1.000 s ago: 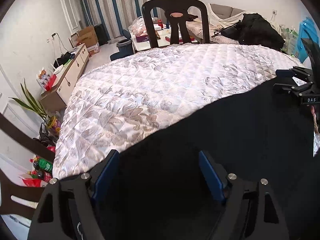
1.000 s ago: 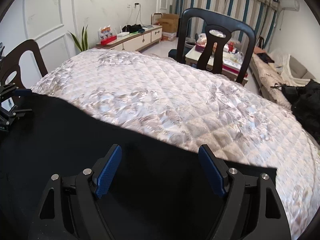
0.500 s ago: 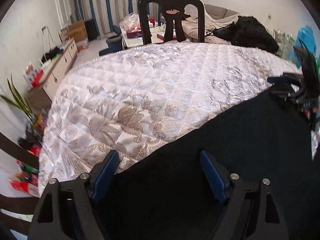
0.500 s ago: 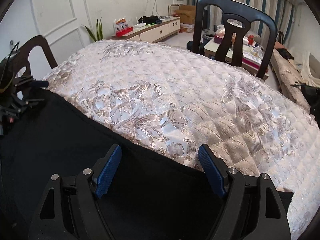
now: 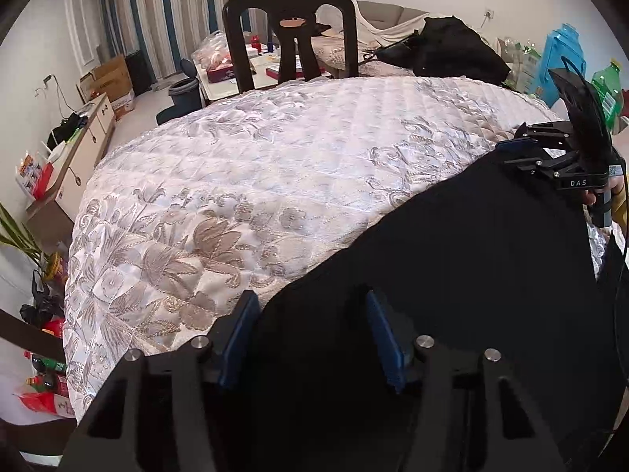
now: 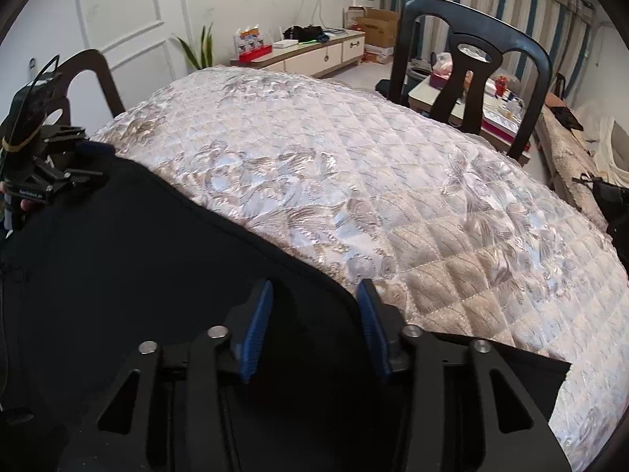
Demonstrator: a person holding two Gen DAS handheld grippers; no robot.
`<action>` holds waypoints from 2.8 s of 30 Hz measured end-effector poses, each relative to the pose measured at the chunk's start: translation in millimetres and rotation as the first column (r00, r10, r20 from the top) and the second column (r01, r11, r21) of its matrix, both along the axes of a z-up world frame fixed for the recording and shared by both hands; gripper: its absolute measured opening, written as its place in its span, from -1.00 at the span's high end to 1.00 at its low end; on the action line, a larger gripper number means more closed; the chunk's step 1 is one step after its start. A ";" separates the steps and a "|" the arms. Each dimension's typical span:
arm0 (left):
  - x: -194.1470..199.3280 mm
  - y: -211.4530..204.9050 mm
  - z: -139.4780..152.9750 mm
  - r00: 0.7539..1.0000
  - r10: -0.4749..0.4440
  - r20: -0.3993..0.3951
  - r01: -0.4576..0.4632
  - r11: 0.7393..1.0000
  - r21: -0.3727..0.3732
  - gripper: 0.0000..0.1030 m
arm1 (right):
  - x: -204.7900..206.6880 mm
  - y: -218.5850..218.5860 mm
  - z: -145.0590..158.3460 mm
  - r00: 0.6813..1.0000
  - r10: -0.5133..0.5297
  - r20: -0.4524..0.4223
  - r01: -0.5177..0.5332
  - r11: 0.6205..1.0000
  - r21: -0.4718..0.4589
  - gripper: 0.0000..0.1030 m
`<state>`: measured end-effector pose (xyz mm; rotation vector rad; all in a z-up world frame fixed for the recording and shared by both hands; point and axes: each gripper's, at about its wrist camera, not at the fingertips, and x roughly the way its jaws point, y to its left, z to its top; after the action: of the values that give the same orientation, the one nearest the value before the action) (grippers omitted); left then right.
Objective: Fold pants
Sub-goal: 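Lift the pants end with both grippers and fold it over toward the hems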
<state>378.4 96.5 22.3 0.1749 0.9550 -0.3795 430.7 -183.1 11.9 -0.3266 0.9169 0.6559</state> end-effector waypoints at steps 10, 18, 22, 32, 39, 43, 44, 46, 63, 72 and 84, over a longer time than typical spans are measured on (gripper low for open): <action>-4.9 -8.5 2.6 0.999 -0.045 0.008 0.045 0.999 0.025 0.42 | -8.8 -3.4 1.3 0.999 -0.015 0.035 0.015 1.000 0.009 0.64; -20.8 -12.2 10.9 0.999 0.001 0.046 -0.005 0.996 0.086 0.75 | -29.6 -3.9 6.5 0.992 -0.060 0.113 0.058 0.998 0.019 0.82; -36.1 -11.9 19.5 0.996 0.007 0.089 -0.015 0.996 0.087 0.78 | -40.8 -7.3 17.0 0.983 -0.103 0.150 0.095 0.994 0.054 0.83; -84.8 -21.6 46.8 0.980 0.020 0.197 -0.042 0.993 0.107 0.78 | -97.7 -10.1 46.7 0.959 -0.133 0.250 0.124 0.991 0.049 0.83; -132.3 -22.9 59.9 0.968 0.027 0.249 -0.056 0.993 0.109 0.78 | -156.0 -11.2 61.3 0.949 -0.123 0.289 0.127 0.992 0.007 0.86; -163.4 -22.8 68.4 0.957 0.028 0.288 -0.059 0.994 0.097 0.78 | -191.8 -14.4 64.4 0.946 -0.113 0.305 0.123 0.992 -0.013 0.88; -171.9 -23.7 69.1 0.955 0.024 0.296 -0.055 0.994 0.098 0.78 | -200.2 -15.2 65.3 0.944 -0.113 0.309 0.125 0.992 -0.018 0.88; -188.8 -26.8 70.2 0.951 0.016 0.310 -0.051 0.993 0.104 0.78 | -214.1 -16.8 66.6 0.941 -0.116 0.317 0.130 0.991 -0.022 0.88; -304.9 -44.2 46.1 0.946 -0.008 0.324 -0.017 0.997 0.076 0.78 | -332.6 -34.2 46.3 0.928 -0.212 0.307 0.202 0.977 0.065 0.89; -341.7 -45.1 38.9 0.946 0.008 0.323 -0.016 1.000 0.023 0.78 | -367.8 -41.4 34.1 0.923 -0.238 0.302 0.223 0.971 0.085 0.89; -368.9 -53.3 19.6 0.958 0.005 0.286 -0.016 0.999 0.034 0.78 | -388.4 -48.1 18.0 0.932 -0.264 0.249 0.250 0.964 0.088 0.89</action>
<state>9.4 43.2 41.9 0.2506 0.6767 -0.3168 42.2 -231.2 29.9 -0.2308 0.6751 0.3839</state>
